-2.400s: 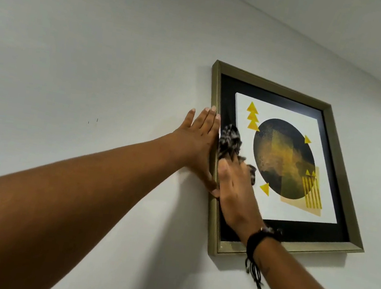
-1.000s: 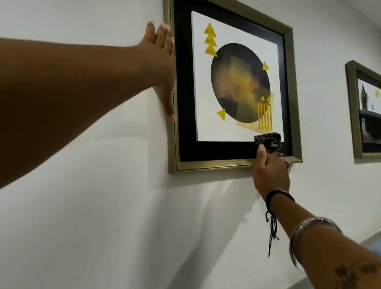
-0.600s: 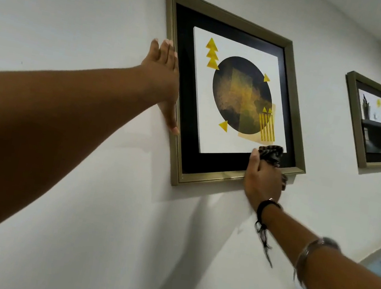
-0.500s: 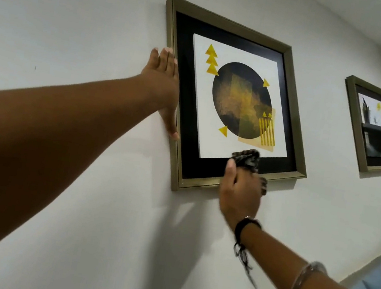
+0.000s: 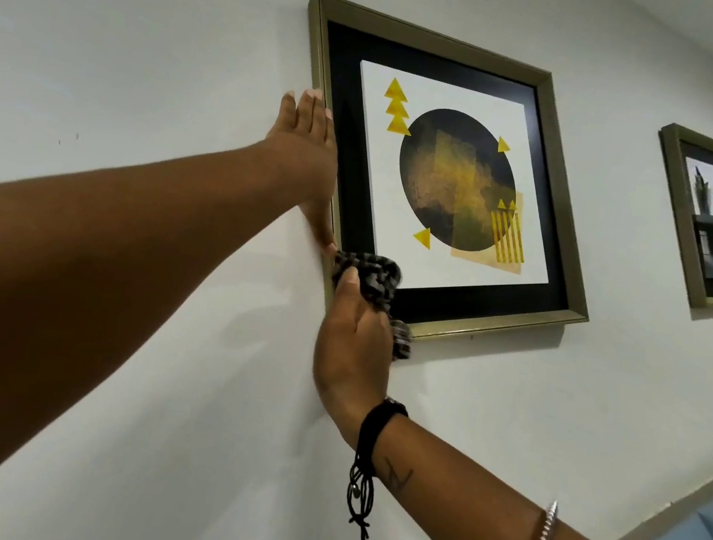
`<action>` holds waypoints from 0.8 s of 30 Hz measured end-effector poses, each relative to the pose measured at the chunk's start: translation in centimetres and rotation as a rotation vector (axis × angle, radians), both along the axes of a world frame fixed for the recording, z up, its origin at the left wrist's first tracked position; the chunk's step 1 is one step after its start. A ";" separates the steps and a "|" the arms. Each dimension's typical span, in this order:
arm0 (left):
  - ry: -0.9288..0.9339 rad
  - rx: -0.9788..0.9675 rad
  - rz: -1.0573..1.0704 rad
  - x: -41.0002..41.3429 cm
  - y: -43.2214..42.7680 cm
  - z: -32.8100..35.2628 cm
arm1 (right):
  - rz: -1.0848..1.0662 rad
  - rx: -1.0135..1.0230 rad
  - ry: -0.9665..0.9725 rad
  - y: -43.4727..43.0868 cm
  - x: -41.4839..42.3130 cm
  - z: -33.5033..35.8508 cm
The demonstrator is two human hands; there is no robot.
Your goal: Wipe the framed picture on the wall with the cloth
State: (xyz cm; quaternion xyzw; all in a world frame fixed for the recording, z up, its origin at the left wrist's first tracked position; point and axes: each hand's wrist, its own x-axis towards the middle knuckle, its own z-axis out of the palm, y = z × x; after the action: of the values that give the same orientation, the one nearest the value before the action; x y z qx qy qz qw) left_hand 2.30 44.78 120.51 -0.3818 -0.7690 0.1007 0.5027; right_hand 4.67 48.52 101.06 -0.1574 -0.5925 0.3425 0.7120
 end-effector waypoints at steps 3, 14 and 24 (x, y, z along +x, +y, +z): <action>0.009 0.014 -0.013 -0.4 0.3 0.0 | 0.087 -0.022 0.054 -0.9 -0.2 1.4; 0.018 0.039 0.004 -0.6 0.8 0.3 | 0.222 0.205 0.155 2.7 -0.1 8.4; 0.045 0.076 0.028 -1.2 1.7 0.7 | 0.142 0.216 -0.052 4.1 1.1 18.5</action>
State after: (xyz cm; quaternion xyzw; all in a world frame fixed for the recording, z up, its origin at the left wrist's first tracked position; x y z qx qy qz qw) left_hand 1.12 46.48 121.18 -0.3494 -0.7660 0.0867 0.5326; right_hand 5.77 52.59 119.54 -0.0460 -0.6537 0.3222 0.6832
